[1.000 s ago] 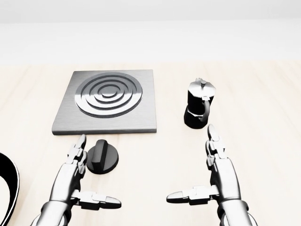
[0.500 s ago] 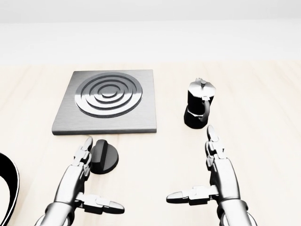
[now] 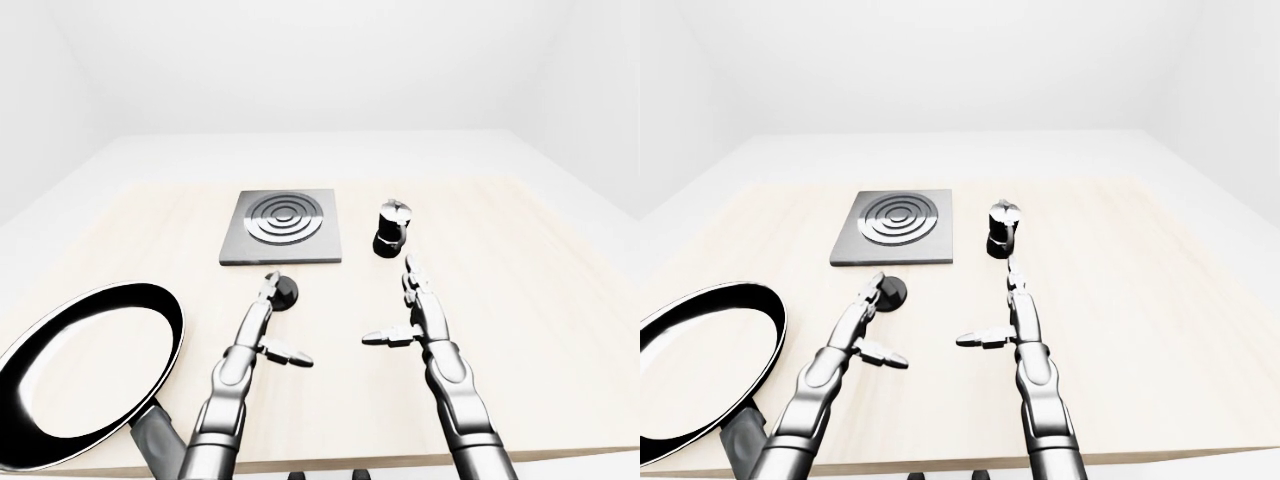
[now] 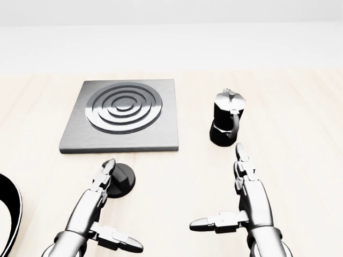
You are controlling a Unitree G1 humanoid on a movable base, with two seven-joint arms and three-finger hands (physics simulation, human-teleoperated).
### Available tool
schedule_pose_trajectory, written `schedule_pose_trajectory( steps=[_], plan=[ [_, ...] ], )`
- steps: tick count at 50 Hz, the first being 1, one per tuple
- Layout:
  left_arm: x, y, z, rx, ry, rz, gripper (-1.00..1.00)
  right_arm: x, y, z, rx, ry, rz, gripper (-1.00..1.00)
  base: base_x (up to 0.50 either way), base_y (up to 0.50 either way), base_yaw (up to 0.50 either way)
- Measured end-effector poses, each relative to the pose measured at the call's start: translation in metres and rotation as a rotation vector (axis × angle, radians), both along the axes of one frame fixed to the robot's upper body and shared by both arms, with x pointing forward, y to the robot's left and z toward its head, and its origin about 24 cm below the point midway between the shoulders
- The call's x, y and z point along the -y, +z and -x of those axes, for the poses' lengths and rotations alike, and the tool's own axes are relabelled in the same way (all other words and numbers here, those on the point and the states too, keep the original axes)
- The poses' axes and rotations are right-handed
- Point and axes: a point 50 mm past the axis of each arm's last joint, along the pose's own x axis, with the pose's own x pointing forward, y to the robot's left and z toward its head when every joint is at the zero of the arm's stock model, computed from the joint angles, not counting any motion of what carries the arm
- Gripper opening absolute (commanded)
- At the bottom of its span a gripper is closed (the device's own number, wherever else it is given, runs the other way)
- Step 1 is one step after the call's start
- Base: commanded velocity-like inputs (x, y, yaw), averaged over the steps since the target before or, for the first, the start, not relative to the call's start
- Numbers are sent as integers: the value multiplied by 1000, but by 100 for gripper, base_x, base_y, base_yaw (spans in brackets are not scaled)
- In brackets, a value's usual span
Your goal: Turn on the stove.
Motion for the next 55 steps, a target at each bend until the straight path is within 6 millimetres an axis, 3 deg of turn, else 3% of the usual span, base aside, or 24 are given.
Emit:
schedule_pose_trajectory(
  steps=[12,22,31,35,44,55],
  plan=[
    [4,-1,1,-8,-40,-30,100,0,-1,0,0,1,1,100,0,0,-1],
    [22,-1,-2,-26,-125,-29,100,0,0,0,0,2,1,100,0,0,0],
    [30,11,-2,-4,-163,-23,100,0,0,0,0,3,1,100,0,0,0],
    [31,28,-2,53,-170,-11,100,0,-1,0,-1,3,1,100,0,0,0],
    [25,88,-4,307,-162,36,100,0,-1,-1,-3,2,0,100,0,0,0],
    [13,153,8,590,-143,97,100,0,-1,-1,-6,0,0,100,0,0,0]
  ],
)
